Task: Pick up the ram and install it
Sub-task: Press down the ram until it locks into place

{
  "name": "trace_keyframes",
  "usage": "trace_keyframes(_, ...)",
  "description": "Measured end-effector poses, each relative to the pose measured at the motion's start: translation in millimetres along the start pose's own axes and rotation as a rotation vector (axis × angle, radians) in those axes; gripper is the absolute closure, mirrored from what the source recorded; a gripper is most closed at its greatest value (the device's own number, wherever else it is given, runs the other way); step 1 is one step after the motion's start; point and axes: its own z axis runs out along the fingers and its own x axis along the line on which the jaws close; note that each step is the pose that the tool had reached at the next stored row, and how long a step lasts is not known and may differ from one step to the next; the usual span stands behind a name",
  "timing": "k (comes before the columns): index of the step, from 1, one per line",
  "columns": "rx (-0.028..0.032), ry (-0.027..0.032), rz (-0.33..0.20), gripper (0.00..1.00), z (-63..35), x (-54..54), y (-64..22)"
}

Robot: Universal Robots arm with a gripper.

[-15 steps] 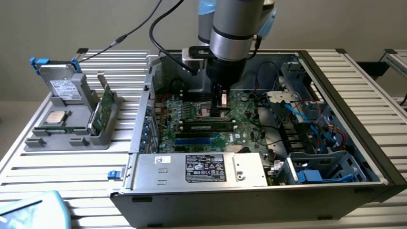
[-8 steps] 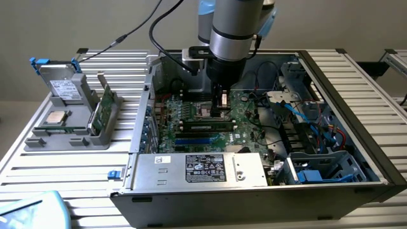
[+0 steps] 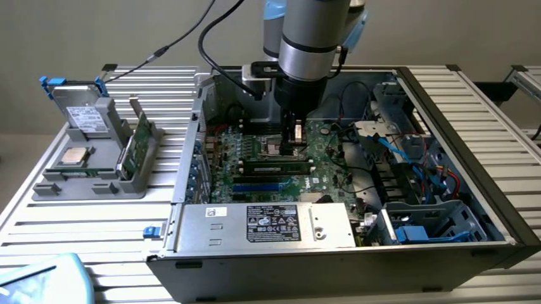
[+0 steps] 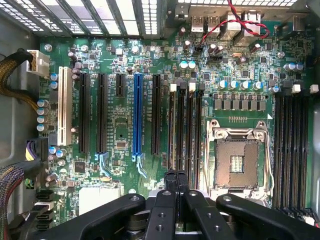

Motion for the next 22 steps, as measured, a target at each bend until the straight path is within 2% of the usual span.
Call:
trace_keyframes(4, 0.0000, 0.0000, 0.000, 0.89, -0.3, 0.6, -2.4)
trace_keyframes(11, 0.0001, -0.0038, 0.000, 0.89, -1.1, 3.5, -22.0)
trace_keyframes(22, 0.0001, -0.0047, 0.000, 0.89, 18.2, 3.3, -23.6)
